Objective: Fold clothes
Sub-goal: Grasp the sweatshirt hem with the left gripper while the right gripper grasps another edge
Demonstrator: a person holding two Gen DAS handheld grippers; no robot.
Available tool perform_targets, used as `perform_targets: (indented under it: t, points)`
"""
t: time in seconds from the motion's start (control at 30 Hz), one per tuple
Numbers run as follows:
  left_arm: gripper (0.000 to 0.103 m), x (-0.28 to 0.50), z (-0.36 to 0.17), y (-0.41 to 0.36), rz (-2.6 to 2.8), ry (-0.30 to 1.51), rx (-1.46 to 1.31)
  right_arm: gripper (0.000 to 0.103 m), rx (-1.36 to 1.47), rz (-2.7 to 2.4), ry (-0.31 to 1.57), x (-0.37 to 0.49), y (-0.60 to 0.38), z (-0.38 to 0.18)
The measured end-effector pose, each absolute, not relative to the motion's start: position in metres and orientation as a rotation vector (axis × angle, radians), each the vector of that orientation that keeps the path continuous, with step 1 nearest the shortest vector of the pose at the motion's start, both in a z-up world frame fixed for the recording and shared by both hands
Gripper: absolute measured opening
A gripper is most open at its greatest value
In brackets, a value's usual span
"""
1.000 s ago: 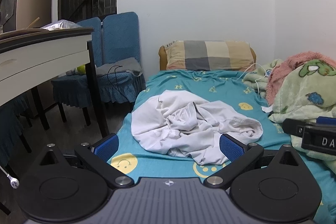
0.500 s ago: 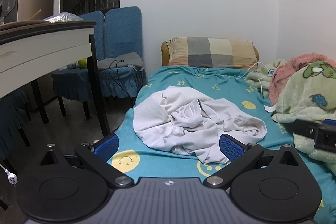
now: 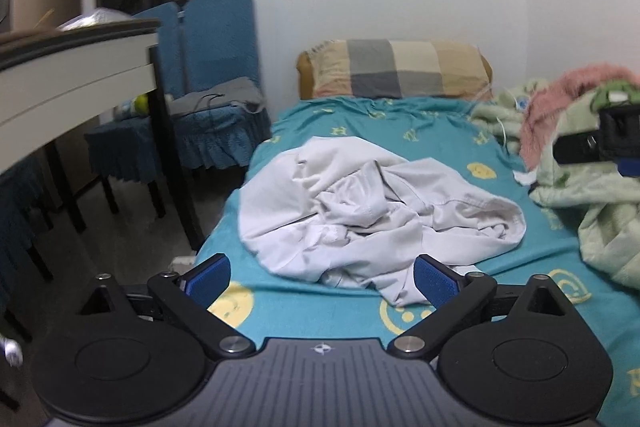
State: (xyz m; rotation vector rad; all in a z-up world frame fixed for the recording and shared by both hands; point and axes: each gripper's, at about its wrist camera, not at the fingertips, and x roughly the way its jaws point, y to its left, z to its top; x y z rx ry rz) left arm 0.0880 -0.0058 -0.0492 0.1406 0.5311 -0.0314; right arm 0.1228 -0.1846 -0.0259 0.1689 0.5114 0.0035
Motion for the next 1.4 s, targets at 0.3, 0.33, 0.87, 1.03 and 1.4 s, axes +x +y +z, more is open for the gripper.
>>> perform_targets:
  t: [0.3,0.33,0.87,1.03,1.4]
  points:
    - [0.089,0.197,-0.086,-0.041,-0.093,0.549,0.243,0.085,0.215,0.03,0.574,0.153,-0.205,-0.045]
    - [0.087,0.208,-0.091,-0.046,-0.1,0.558,0.252,0.085,0.227,0.032,0.582,0.156,-0.208,-0.047]
    - [0.015,0.259,-0.124,-0.061,-0.155,0.536,0.325,0.085,0.296,0.03,0.637,0.171,-0.223,-0.067]
    - [0.013,0.216,-0.084,-0.052,-0.172,0.506,0.274,0.085,0.314,0.013,0.61,0.165,-0.229,-0.064]
    - [0.012,0.063,0.01,-0.017,-0.259,0.375,0.08,0.085,0.343,0.059,0.511,0.13,-0.232,-0.05]
